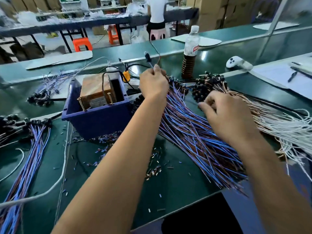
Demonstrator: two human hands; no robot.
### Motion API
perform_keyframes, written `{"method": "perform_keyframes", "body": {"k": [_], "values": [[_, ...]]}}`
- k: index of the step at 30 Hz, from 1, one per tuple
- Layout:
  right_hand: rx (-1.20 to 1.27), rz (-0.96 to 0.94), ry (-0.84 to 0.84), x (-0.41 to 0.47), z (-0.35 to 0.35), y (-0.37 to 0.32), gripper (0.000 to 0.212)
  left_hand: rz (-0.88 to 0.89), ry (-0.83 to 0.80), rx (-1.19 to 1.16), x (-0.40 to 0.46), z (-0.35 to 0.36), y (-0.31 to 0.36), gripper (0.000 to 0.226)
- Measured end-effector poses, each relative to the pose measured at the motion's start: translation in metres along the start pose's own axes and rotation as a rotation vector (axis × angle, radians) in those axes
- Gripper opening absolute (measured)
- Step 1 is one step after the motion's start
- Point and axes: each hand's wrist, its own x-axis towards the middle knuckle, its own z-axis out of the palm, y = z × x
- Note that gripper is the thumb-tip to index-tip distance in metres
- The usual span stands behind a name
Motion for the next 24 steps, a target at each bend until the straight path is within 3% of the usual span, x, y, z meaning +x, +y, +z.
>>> {"method": "perform_keyframes", "body": {"k": [7,12,17,19,21,24], "values": [[-0.034,0.133,0.001,-0.022,0.030,0.020,0.023,0.265,0.104,0.559,0.002,0.000,-0.043,0.045],[0.018,0.205,-0.032,-0.025,0.033,0.019,0.028,0.250,0.163,0.562,-0.001,0.000,-0.045,0.042],[0.020,0.207,-0.029,-0.021,0.027,0.005,0.016,0.268,0.179,0.396,-0.010,-0.007,-0.048,0.059],[-0.013,0.188,-0.057,-0.018,0.028,-0.005,0.037,0.244,0.177,0.440,-0.011,-0.015,-0.054,0.064],[-0.065,0.166,-0.139,-0.015,0.032,-0.018,0.058,0.222,0.128,0.577,-0.010,-0.022,-0.060,0.053],[-0.116,0.143,-0.312,-0.009,0.043,-0.033,0.071,0.223,0.018,0.712,-0.007,-0.029,-0.059,0.038]]}}
